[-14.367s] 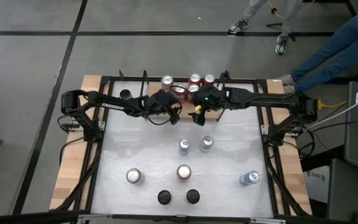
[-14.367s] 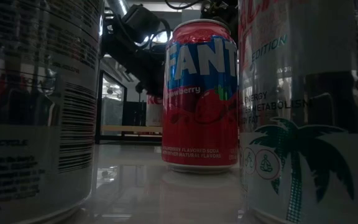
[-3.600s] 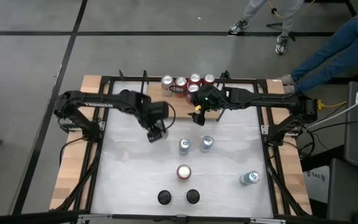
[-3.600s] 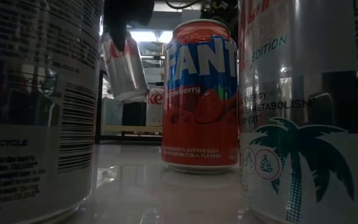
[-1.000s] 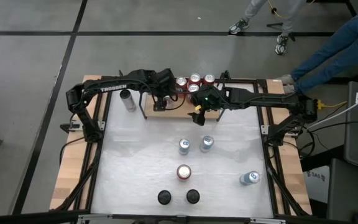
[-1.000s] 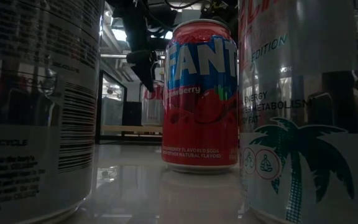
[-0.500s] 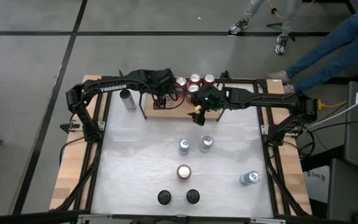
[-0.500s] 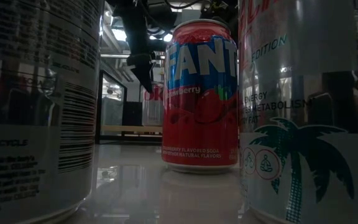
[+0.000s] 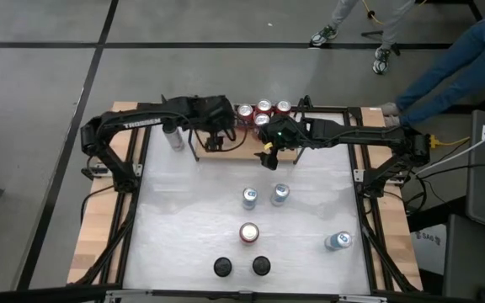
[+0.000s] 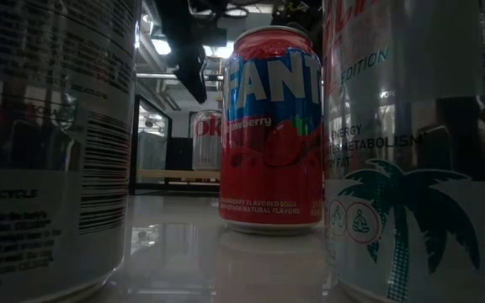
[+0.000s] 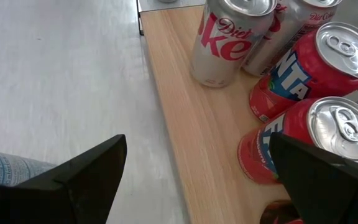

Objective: Place canned beverage on shelf
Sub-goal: Put the white and pink soda can on the shelf

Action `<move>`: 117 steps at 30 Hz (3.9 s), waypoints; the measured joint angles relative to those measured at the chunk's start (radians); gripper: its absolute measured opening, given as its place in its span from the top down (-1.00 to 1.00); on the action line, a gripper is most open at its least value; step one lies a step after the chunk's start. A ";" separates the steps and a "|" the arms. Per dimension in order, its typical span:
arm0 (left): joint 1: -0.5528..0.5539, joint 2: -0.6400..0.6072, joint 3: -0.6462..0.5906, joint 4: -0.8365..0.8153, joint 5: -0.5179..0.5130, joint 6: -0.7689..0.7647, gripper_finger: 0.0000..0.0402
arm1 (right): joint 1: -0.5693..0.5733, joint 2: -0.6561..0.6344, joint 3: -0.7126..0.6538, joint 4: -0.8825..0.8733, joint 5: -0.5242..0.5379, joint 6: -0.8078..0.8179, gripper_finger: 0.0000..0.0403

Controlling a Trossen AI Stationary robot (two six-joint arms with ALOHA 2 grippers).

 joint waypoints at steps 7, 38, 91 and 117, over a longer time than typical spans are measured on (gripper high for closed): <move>-0.040 -0.075 -0.001 -0.036 0.007 -0.075 -0.62 | 0.000 0.000 0.000 0.002 -0.023 0.000 -0.90; -0.315 -0.305 -0.001 -0.113 0.012 -0.406 -0.62 | 0.259 -0.177 0.003 -0.132 0.038 -0.004 -0.90; -0.328 -0.303 -0.001 -0.099 0.009 -0.456 -0.62 | 0.269 -0.185 -0.001 -0.373 -0.218 0.008 -0.90; 0.014 -0.305 -0.001 -0.373 -0.086 -0.576 -0.62 | 0.269 -0.185 -0.001 -0.373 -0.218 0.008 -0.90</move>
